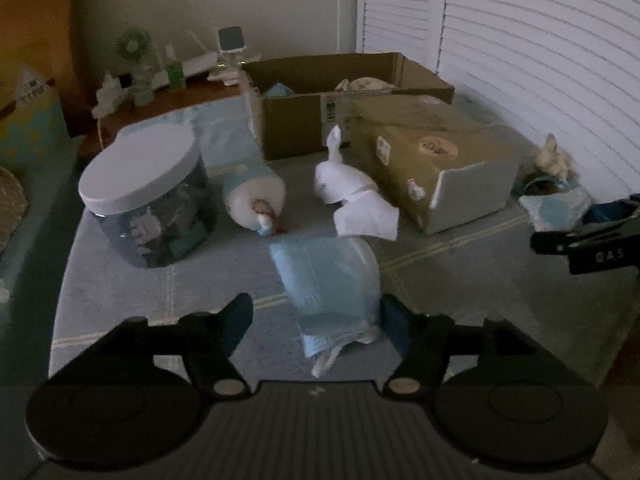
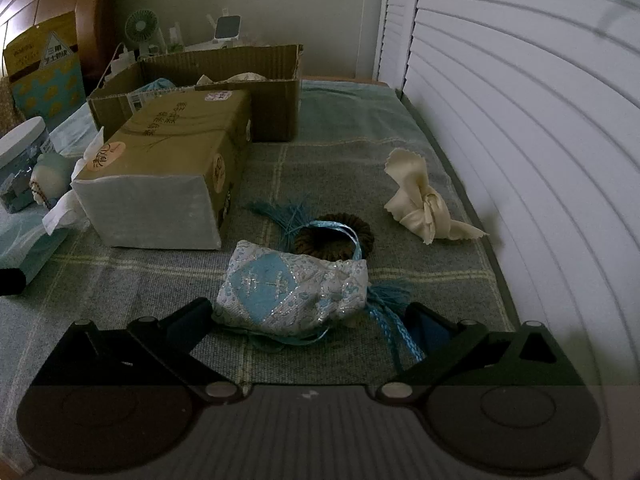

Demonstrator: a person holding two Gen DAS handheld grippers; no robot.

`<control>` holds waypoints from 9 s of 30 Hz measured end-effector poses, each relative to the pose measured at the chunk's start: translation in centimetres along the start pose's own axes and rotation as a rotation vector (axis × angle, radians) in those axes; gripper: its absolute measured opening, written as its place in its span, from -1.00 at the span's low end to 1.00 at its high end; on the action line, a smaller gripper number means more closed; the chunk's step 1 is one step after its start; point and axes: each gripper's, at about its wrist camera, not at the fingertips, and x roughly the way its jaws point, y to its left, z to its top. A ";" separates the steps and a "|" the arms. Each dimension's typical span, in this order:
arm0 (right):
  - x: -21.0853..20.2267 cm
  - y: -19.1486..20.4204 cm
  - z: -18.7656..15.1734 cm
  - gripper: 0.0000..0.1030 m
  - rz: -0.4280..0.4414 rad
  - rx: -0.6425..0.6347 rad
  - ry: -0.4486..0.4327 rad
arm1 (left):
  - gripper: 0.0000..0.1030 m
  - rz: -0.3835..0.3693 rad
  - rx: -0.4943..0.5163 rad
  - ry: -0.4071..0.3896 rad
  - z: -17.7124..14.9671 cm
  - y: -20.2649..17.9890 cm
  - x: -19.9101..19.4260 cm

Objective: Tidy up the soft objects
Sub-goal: 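Grasp the blue lace pouch with the right gripper while the left holds the mask, then lift the blue lace pouch off the blanket with the right gripper, then carry the lace pouch into the cardboard box and open the right gripper, then carry the light blue face mask into the cardboard box and open the left gripper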

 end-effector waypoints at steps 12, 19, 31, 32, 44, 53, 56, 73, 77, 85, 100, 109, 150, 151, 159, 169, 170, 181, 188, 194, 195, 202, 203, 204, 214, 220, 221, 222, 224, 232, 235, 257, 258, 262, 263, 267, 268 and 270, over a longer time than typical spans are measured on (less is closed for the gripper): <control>-0.7 0.2 -1.0 1.00 0.009 -0.011 -0.027 | 0.99 0.011 -0.064 0.020 0.3 -0.5 2.4; -0.5 0.9 -1.0 1.00 0.006 -0.009 -0.045 | 0.99 0.024 -0.076 0.012 0.6 -0.5 2.8; -0.6 1.2 -0.7 1.00 -0.006 -0.029 -0.030 | 0.62 0.045 -0.081 0.016 1.8 -1.4 3.1; -0.7 1.3 -0.6 1.00 -0.012 -0.034 -0.025 | 0.54 0.034 -0.100 0.018 1.8 -1.1 3.1; -1.9 3.1 1.2 1.00 -0.060 -0.068 -0.045 | 0.06 0.031 -0.100 -0.008 1.3 -0.2 2.5; 0.1 2.5 1.5 0.81 -0.068 -0.018 0.020 | 0.06 0.017 -0.098 -0.011 1.4 0.0 2.5; -0.1 1.9 1.8 0.79 -0.051 0.018 0.021 | 0.06 0.016 -0.098 -0.011 1.4 0.0 2.5; -2.6 0.9 1.7 -0.05 -0.044 -0.014 0.007 | -0.27 -0.026 -0.003 -0.009 2.1 0.6 0.9; -3.5 0.7 1.6 -0.18 -0.042 -0.011 -0.007 | -0.27 -0.024 0.015 -0.026 2.2 0.8 0.0; -4.5 0.7 1.5 0.27 -0.021 -0.012 -0.018 | -0.27 -0.036 0.028 -0.038 2.1 0.7 -0.9; -0.7 2.0 0.5 0.68 -0.022 -0.028 0.030 | -0.26 -0.057 0.032 -0.012 1.9 0.0 -0.2; -1.9 1.5 0.8 -0.03 -0.036 -0.043 0.017 | -0.26 -0.077 0.049 -0.008 2.1 0.1 -0.1; -1.6 2.6 1.3 0.31 -0.055 -0.333 0.013 | -0.26 -0.153 0.107 -0.002 1.9 -0.1 -1.4; -1.6 2.7 1.5 0.31 -0.051 -0.344 0.005 | -0.26 -0.152 0.107 -0.001 1.9 -0.1 -1.4; -0.5 3.0 2.5 0.31 0.053 -0.374 -0.014 | -0.26 -0.151 0.112 0.004 2.2 -0.2 -1.0; -1.8 3.0 2.6 -0.16 0.048 -0.344 -0.018 | -0.26 -0.156 0.124 -0.003 2.4 -0.4 -1.2; -2.1 2.9 2.6 -0.20 0.042 -0.340 -0.020 | -0.26 -0.157 0.126 -0.006 2.4 -0.4 -1.3; -6.2 1.2 5.3 -0.26 0.084 -0.267 -0.084 | -0.26 -0.184 0.151 -0.027 2.5 -0.2 -2.5; -7.9 1.1 8.6 -0.26 0.080 -0.271 -0.161 | -0.26 -0.189 0.149 -0.062 2.6 0.6 -3.8; -8.6 1.4 12.5 -0.26 0.110 -0.311 -0.205 | -0.26 -0.187 0.132 -0.071 2.2 1.2 -4.3; -8.5 1.6 13.2 -0.26 0.112 -0.324 -0.211 | -0.26 -0.188 0.127 -0.072 2.2 1.3 -4.4; -7.0 3.7 18.9 -0.26 0.152 -0.400 -0.248 | -0.26 -0.169 0.091 -0.082 2.3 2.2 -4.3; -6.6 4.0 19.9 -0.26 0.167 -0.404 -0.250 | -0.26 -0.165 0.085 -0.081 2.4 2.4 -4.3; -6.1 4.3 20.7 -0.26 0.181 -0.405 -0.249 | -0.26 -0.159 0.079 -0.081 2.5 2.5 -4.2; 0.6 8.7 25.9 -0.26 0.302 -0.394 -0.204 | -0.26 -0.099 0.027 -0.059 3.0 4.0 -3.0; 4.5 10.5 26.2 -0.25 0.355 -0.324 -0.156 | -0.26 -0.071 0.013 -0.044 3.0 4.5 -2.6; 5.1 10.8 26.0 -0.24 0.354 -0.315 -0.148 | -0.26 -0.068 0.011 -0.041 3.0 4.5 -2.6; 5.6 10.9 25.8 -0.20 0.351 -0.306 -0.143 | -0.26 -0.066 0.010 -0.038 3.0 4.6 -2.5; 6.4 11.0 25.3 0.15 0.351 -0.292 -0.127 | -0.26 -0.062 0.009 -0.033 3.1 4.6 -2.3; 5.4 9.6 22.6 0.91 0.334 -0.248 -0.132 | -0.26 -0.068 0.021 -0.037 3.5 4.5 -2.2; 4.0 8.7 21.4 1.00 0.318 -0.242 -0.138 | -0.26 -0.071 0.025 -0.044 3.8 4.5 -2.3; -4.0 3.5 8.2 1.00 0.205 -0.091 -0.136 | -0.26 -0.165 0.140 -0.141 12.2 1.9 -0.4; -4.2 3.2 8.0 1.00 0.200 -0.086 -0.138 | -0.26 -0.183 0.148 -0.142 13.0 1.6 0.2; -4.7 2.3 7.4 1.00 0.195 -0.062 -0.147 | -0.26 -0.216 0.179 -0.166 16.0 0.0 2.4; -4.8 2.1 7.3 1.00 0.197 -0.055 -0.147 | -0.26 -0.229 0.182 -0.170 16.7 -0.4 3.0; -5.0 1.5 7.1 1.00 0.193 -0.037 -0.152 | -0.24 -0.288 0.209 -0.177 19.7 -2.1 6.1; -5.2 1.4 6.9 1.00 0.191 -0.032 -0.155 | -0.24 -0.296 0.213 -0.173 20.3 -2.5 6.8; -5.1 1.1 6.9 1.00 0.191 -0.025 -0.154 | -0.24 -0.304 0.212 -0.164 21.3 -3.2 8.3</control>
